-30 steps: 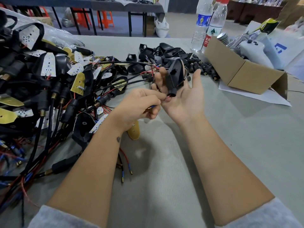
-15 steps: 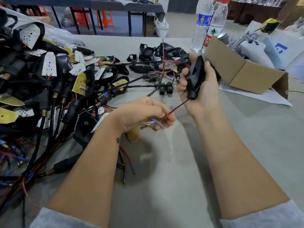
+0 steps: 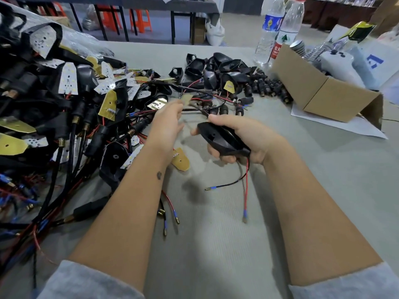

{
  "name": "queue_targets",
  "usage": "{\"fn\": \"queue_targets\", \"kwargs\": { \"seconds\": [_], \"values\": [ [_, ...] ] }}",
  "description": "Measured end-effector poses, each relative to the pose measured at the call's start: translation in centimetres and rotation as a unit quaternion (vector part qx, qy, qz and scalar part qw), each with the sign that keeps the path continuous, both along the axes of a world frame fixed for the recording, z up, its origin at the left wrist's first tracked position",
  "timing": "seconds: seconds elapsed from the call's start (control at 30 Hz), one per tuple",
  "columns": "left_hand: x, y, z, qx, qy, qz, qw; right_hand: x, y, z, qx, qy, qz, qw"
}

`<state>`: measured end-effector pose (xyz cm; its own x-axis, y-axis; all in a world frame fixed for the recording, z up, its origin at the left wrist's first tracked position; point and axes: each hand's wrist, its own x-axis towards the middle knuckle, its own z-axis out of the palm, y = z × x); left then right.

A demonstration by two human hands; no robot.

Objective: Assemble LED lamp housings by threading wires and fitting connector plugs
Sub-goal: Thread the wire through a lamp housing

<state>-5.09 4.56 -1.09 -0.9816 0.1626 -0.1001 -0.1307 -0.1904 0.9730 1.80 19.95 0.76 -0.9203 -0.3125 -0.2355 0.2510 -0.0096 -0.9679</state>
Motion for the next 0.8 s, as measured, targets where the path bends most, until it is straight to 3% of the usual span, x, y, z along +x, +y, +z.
{"fn": "queue_targets", "kwargs": {
  "seconds": [0.1, 0.2, 0.3, 0.4, 0.5, 0.67, 0.8],
  "values": [
    [-0.1, 0.2, 0.0, 0.037, -0.008, 0.018, 0.999, 0.0, -0.3, 0.2, -0.089, 0.030, -0.006, 0.996],
    [0.6, 0.4, 0.4, 0.064, 0.003, 0.040, 0.997, -0.7, -0.3, 0.2, -0.184, 0.083, -0.126, 0.971],
    [2.1, 1.2, 1.3, -0.030, 0.045, 0.034, 0.998, -1.1, -0.2, 0.1, -0.250, 0.106, -0.206, 0.940],
    [3.4, 1.9, 1.6, -0.107, 0.081, -0.081, 0.988, -1.3, -0.1, 0.0, -0.265, 0.123, -0.263, 0.920],
    [4.1, 2.1, 0.9, -0.192, 0.154, -0.170, 0.954, -1.5, 0.2, -0.1, -0.243, 0.136, -0.311, 0.908],
    [4.0, 1.9, 0.6, -0.270, 0.194, -0.199, 0.922, -1.8, 0.2, -0.5, -0.206, 0.153, -0.346, 0.902],
    [3.0, 0.6, 1.9, -0.336, 0.246, -0.191, 0.889, -2.3, 1.5, -0.7, -0.288, 0.098, -0.425, 0.853]
  ]
}}
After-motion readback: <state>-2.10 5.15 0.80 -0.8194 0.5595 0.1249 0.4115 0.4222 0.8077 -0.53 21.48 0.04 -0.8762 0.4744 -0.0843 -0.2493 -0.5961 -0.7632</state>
